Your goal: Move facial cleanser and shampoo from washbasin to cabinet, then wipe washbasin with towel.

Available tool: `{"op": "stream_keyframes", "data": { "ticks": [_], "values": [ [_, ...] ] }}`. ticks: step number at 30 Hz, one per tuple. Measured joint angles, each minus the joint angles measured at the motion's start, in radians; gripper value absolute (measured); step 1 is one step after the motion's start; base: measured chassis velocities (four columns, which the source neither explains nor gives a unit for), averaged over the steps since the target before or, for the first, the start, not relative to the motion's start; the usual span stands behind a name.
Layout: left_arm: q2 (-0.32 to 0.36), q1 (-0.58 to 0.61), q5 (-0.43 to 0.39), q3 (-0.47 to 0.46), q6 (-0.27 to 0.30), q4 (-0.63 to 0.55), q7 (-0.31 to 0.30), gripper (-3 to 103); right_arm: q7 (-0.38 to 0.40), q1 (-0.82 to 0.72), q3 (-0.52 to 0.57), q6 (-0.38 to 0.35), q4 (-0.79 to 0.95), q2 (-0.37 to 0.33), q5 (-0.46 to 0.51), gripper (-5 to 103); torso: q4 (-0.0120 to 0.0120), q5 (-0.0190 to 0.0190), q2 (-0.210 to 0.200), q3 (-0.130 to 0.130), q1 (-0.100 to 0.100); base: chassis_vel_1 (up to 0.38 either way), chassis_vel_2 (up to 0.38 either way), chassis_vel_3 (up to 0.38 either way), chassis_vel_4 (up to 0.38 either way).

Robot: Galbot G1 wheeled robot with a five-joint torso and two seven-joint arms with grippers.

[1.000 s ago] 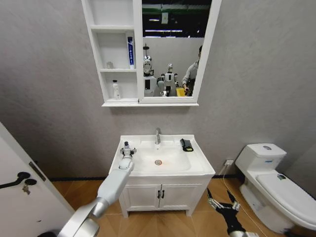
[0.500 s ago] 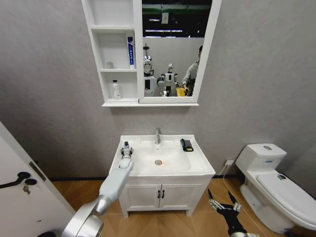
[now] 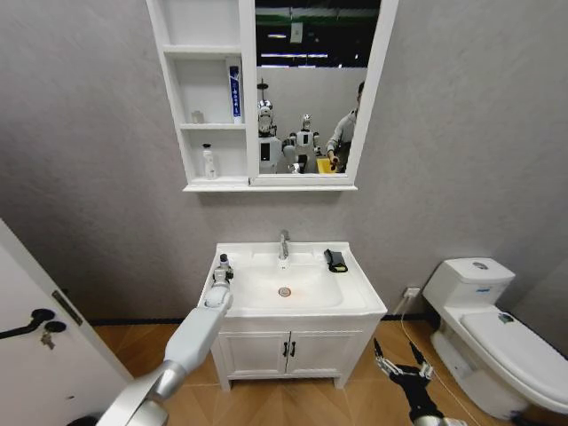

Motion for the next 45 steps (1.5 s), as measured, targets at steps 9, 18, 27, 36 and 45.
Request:
{"op": "stream_keyframes", "data": {
  "ticks": [9, 18, 27, 36, 45],
  "values": [
    [0.205, -0.146, -0.413, 0.037, 0.346, -0.482, -0.188, 42, 0.011, 0.019, -0.025, -0.020, 0.023, 0.000, -0.014, 100, -0.0004, 0.0000, 0.000, 0.000, 0.000, 0.000, 0.000, 0.000, 0.000],
    [0.266, -0.481, -0.649, 0.109, 0.523, -0.472, -0.271, 42, -0.001, 0.004, -0.015, -0.021, 0.047, 0.007, -0.017, 100, 0.0000, -0.0003, 0.000, 0.000, 0.000, 0.000, 0.000, 0.000, 0.000],
    [0.143, -0.784, -0.606, 0.296, 0.543, -0.144, -0.141, 42, -0.011, 0.003, -0.002, -0.013, 0.056, 0.004, 0.008, 100, -0.0008, 0.0001, 0.000, 0.000, 0.000, 0.000, 0.000, 0.000, 0.000],
    [0.035, -0.851, -0.498, 0.300, 0.511, 0.088, -0.053, 42, -0.017, -0.003, 0.071, 0.028, -0.010, -0.005, 0.062, 100, 0.0000, 0.0000, 0.000, 0.000, 0.000, 0.000, 0.000, 0.000, 0.000],
    [-0.106, -0.895, -0.423, 0.283, 0.486, 0.249, -0.023, 42, 0.007, -0.016, 0.108, 0.067, -0.052, -0.003, 0.085, 100, -0.0004, 0.0003, 0.000, 0.000, 0.000, 0.000, 0.000, 0.000, 0.000]
  ]
}}
